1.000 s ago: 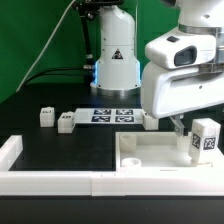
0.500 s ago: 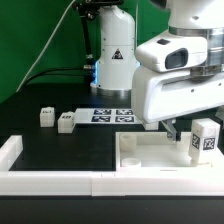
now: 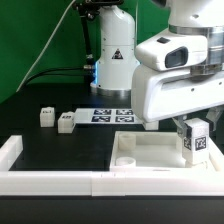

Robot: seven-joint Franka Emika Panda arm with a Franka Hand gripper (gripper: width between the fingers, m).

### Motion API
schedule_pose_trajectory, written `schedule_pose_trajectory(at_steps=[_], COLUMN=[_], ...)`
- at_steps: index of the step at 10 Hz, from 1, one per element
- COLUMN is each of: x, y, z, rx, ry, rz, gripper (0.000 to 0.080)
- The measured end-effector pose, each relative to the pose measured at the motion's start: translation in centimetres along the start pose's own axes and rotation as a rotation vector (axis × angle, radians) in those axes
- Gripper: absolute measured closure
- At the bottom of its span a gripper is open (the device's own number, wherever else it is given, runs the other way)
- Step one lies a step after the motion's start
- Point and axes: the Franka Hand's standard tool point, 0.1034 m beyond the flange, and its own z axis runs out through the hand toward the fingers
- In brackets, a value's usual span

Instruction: Assemble one leg

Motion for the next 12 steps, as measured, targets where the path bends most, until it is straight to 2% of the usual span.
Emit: schedule_pose_trajectory(at_steps=[4,8,12], x=[0.0,0.1,0.2], y=[-0.1,-1.0,-1.4], z=[0.0,0.3,0.4], rx=[0.003,0.007,-0.005], ry=[0.0,-0.005,-0.001], rz=[0.039,0.605,1.157], gripper=[0.0508,0.0508,0.0507])
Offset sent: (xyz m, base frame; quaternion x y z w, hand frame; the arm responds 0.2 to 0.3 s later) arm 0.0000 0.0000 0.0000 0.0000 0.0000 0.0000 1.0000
